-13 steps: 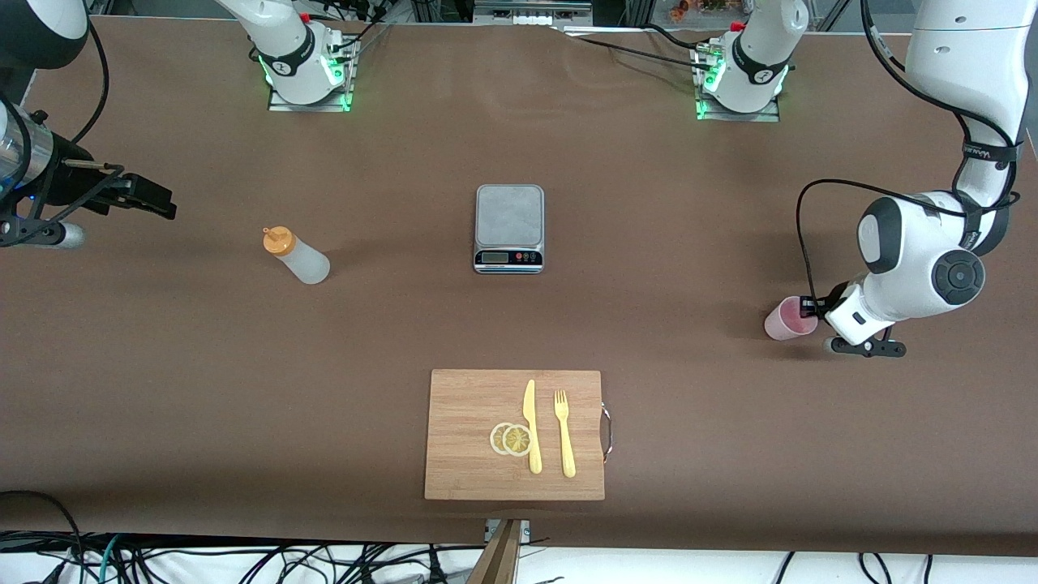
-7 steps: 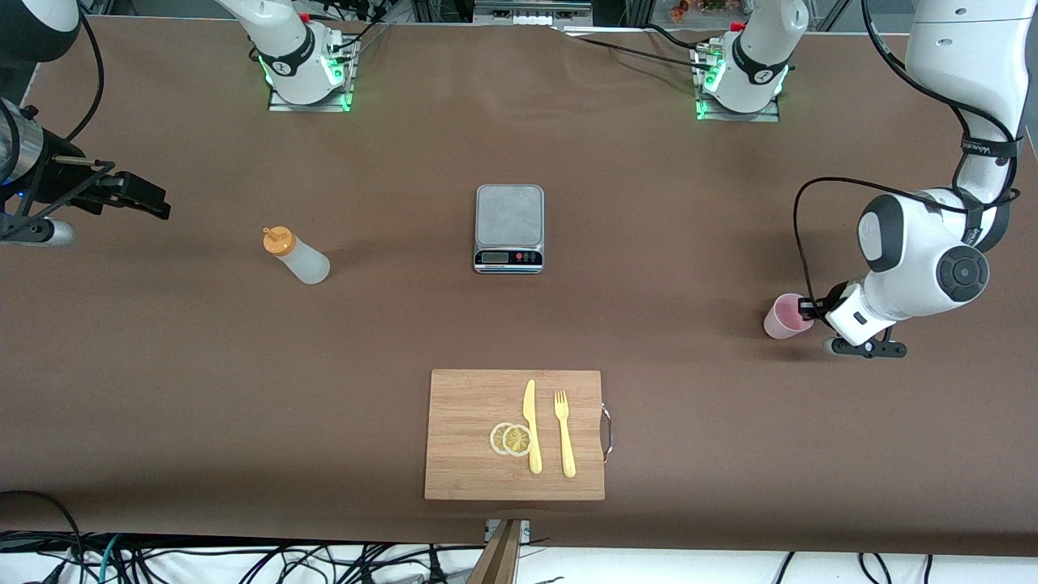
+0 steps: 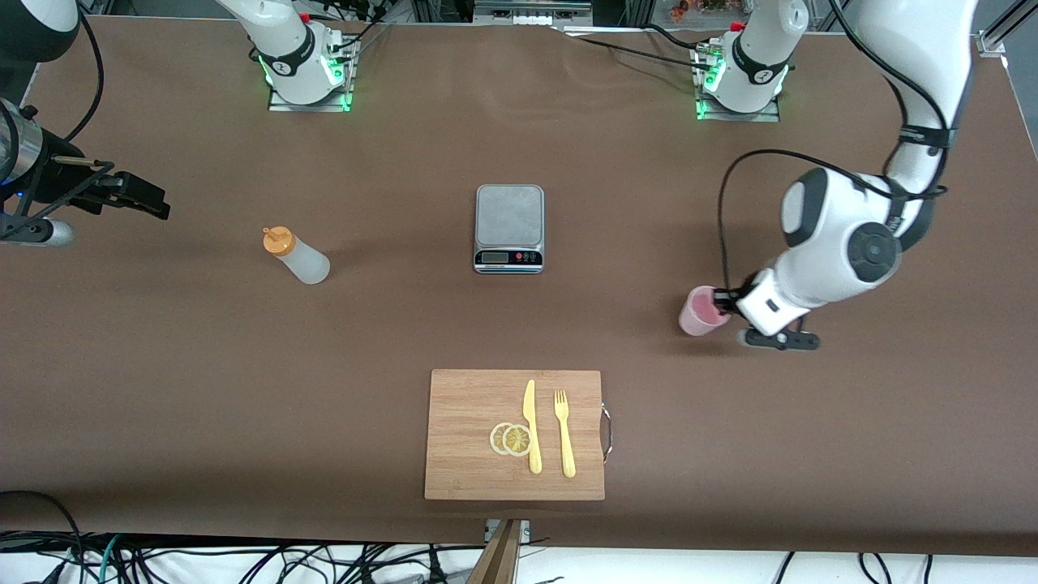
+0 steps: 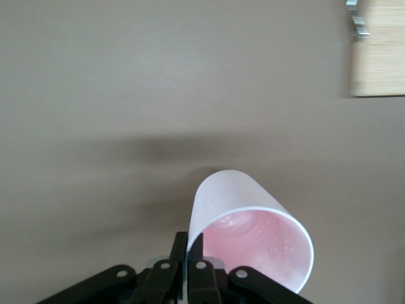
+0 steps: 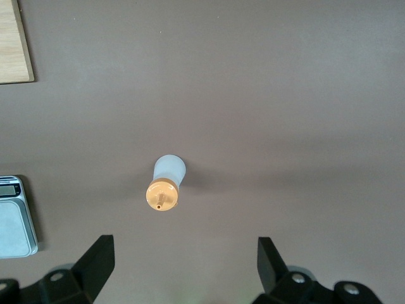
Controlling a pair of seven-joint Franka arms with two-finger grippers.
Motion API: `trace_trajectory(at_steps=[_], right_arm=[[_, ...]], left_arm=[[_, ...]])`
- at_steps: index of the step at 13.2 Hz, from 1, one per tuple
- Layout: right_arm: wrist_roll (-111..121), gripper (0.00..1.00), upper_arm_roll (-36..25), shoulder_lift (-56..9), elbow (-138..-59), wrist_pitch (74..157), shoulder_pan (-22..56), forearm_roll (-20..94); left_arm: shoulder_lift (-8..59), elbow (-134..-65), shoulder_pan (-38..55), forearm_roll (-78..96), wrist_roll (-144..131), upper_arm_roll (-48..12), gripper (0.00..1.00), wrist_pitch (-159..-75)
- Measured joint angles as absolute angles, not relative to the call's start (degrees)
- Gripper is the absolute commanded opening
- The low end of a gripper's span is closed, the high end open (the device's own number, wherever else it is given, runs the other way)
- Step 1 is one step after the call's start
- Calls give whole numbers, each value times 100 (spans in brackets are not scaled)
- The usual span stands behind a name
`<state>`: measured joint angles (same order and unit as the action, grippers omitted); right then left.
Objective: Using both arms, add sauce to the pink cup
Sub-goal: 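Carry the pink cup with the left gripper onto the scale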
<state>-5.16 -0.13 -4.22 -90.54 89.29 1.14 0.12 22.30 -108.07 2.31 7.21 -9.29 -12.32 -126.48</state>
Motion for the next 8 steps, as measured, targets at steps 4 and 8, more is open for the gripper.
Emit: trace_trajectory(at_steps=[4, 8], right_arm=[[-518, 100, -30, -422, -9054, 8928, 106, 12], [-522, 100, -45, -422, -9054, 8924, 102, 12]], left_arm=[[2219, -10803, 717, 721, -2176, -1874, 0, -12624], [2221, -10804, 1522, 721, -3051, -2020, 0, -12620]])
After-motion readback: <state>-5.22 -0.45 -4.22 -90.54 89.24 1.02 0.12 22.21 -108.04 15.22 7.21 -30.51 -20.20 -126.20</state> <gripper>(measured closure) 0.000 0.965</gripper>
